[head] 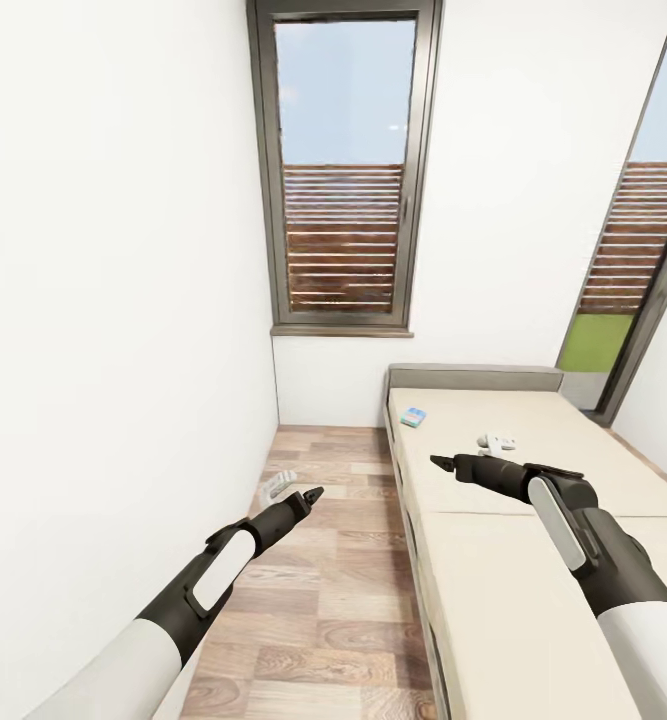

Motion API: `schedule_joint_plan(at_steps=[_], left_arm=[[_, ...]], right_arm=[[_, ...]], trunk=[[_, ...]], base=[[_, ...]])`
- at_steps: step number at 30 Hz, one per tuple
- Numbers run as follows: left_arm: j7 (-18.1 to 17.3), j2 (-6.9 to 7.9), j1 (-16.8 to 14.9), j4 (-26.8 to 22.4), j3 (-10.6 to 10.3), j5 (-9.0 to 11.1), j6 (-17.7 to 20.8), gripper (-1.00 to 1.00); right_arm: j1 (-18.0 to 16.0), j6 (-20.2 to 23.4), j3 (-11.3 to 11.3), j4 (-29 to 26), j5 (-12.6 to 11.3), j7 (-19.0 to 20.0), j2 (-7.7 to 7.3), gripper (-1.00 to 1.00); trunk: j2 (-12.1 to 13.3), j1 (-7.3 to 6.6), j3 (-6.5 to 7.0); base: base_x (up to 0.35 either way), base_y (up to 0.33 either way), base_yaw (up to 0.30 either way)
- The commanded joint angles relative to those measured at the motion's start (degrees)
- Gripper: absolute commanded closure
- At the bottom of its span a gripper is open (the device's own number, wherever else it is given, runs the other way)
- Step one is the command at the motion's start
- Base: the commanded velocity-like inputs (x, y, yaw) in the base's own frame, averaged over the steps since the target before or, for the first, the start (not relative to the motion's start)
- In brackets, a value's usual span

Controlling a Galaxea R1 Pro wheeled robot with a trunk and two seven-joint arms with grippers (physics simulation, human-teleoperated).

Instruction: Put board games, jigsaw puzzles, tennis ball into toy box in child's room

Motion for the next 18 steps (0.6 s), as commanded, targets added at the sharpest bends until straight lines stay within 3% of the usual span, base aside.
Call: schedule_joint_plan(at_steps=[1,18], left_arm=[[0.0,0.01,-0.1,0.0,0.0,0.4,0.2,-1.00],[-0.1,0.01,-0.1,0.0,0.0,0.4,0.2,-1.00]], right_arm=[[-0.1,0.2,0.1,0.0,0.0,0.1,-0.04,-1.00],[-0.1,0.2,0.0,-0.1,0.0,0.1,-0.05,-1.00]], trunk=[[-0.1,0.04,-0.14],[-0.1,0.04,-0.14]], base=[[0.000,0.001,-0.052],[0.008,0.008,-0.160]])
